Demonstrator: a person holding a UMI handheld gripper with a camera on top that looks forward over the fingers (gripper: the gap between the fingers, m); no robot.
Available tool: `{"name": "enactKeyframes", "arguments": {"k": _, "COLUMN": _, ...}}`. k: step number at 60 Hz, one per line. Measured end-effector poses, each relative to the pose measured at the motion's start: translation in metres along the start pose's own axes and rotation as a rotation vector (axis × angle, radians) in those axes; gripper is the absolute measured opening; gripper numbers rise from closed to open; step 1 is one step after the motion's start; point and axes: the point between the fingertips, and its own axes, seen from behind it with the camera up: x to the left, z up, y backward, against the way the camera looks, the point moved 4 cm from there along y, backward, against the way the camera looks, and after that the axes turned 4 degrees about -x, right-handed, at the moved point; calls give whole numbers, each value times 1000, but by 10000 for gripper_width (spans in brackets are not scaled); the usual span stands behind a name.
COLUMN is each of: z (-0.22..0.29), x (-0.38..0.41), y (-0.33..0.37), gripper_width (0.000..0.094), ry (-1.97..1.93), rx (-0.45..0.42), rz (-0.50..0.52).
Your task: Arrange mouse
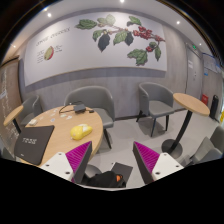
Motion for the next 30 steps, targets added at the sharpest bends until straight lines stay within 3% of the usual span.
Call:
{"name": "enactKeyframes", "arguments": {"k": 7, "z": 1, "x": 14, "y": -31, "gripper_width": 850, "ry": 25, "rx": 20, "rz": 27}}
{"name": "enactKeyframes", "arguments": {"k": 20, "z": -21, "x": 89, "y": -85, "gripper_width": 849, "ry": 69, "rx": 64, "rz": 230}}
{"name": "enactKeyframes", "arguments": {"k": 30, "z": -25, "x": 129, "y": -111, "gripper_width": 849, "ry": 115, "rx": 106, "rz": 303}}
